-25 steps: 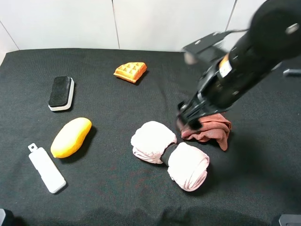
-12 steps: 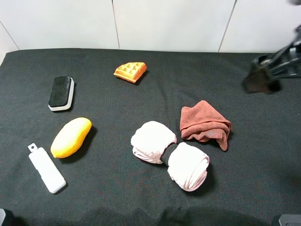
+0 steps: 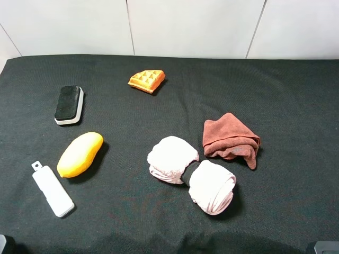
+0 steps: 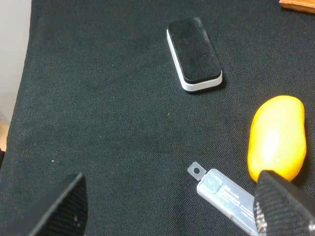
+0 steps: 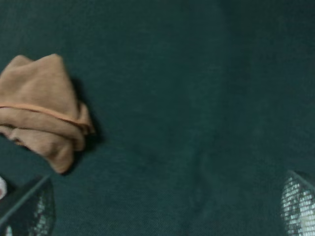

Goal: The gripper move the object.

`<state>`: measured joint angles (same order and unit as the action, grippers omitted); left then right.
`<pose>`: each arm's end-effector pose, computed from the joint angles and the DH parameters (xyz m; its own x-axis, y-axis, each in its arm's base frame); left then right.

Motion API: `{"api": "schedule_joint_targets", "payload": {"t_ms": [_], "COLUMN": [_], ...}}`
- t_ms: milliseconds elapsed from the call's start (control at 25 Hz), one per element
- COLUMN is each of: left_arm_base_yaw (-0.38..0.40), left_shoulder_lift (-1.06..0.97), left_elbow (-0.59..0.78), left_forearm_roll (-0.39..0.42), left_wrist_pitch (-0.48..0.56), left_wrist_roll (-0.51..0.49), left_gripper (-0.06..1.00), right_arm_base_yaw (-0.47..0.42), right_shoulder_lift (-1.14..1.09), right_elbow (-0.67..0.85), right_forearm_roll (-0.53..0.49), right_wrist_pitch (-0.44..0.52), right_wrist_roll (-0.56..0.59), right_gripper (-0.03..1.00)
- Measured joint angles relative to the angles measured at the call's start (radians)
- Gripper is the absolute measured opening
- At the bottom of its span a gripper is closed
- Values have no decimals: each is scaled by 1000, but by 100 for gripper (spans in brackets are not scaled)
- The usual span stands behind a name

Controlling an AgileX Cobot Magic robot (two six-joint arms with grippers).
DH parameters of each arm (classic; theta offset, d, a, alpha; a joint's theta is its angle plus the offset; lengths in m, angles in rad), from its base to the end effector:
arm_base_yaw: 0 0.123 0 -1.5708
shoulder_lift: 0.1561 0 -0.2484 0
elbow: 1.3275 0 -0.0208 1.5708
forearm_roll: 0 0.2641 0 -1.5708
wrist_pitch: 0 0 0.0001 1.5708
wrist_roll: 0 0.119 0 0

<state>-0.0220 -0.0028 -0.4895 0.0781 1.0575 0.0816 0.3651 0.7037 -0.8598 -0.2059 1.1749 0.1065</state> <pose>0.0697 0.0066 0.2684 -0.4600 0.1296 -0.8784 0.0168 0.9904 0.1373 0.1571 0.0360 0.3017 -0.7515 -0.2598 -0.6064 -0.2249 0.9650 -0.1347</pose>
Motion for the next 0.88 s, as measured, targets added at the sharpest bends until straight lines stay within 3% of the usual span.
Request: {"api": "schedule_joint_targets", "payload": {"t_ms": [200, 440, 880], "left_arm_base_yaw": [0, 0, 0], "left_shoulder_lift": [0, 0, 0], "left_elbow": [0, 0, 0], "left_forearm_roll": [0, 0, 0], "left_wrist_pitch": [0, 0, 0], "left_wrist_roll": [0, 0, 0], "left_gripper": [73, 73, 73], "right_arm_base_yaw": [0, -1, -1], "right_shoulder_lift": [-114, -241, -393], "right_elbow": [9, 124, 320], "right_forearm_roll": [-25, -29, 109], "right_wrist_pitch": [39, 47, -47], "right_wrist_roll": [25, 79, 12], "right_gripper": [69, 69, 69]}}
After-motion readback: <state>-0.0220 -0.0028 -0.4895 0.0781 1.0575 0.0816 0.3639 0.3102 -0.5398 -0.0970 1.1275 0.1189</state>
